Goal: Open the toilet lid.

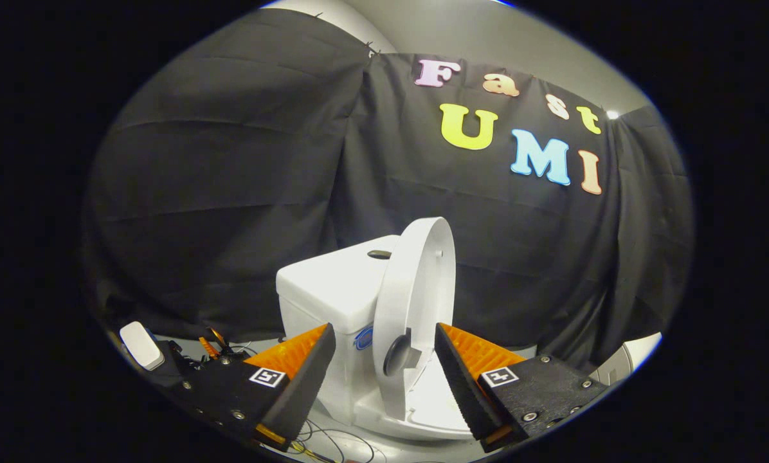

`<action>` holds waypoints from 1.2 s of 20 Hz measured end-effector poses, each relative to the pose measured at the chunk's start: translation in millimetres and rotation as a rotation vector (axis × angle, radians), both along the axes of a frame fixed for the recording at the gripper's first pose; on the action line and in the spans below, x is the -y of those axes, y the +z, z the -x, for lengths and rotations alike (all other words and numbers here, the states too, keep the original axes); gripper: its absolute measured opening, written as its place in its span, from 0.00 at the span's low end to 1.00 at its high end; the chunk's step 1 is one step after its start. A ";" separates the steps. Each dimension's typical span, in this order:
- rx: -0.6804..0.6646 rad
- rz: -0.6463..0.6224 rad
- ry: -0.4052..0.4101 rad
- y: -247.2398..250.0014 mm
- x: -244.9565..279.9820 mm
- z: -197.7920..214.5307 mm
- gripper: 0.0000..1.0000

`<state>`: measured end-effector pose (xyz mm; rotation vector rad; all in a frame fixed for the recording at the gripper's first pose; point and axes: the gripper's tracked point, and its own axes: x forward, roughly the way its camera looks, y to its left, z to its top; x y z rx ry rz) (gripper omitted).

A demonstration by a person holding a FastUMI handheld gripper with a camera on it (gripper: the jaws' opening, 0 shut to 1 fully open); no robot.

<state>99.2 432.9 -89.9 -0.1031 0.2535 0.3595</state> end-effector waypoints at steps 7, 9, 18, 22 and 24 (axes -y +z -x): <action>0.036 -0.202 0.015 40.6 56.0 14.8 0.95; 0.049 -0.240 0.032 50.2 78.1 21.8 0.95; 0.134 -0.199 -0.005 73.4 207.4 32.4 0.95; 0.153 -0.223 -0.076 82.0 265.3 34.8 0.95; 0.159 -0.244 -0.112 85.8 292.9 36.6 0.95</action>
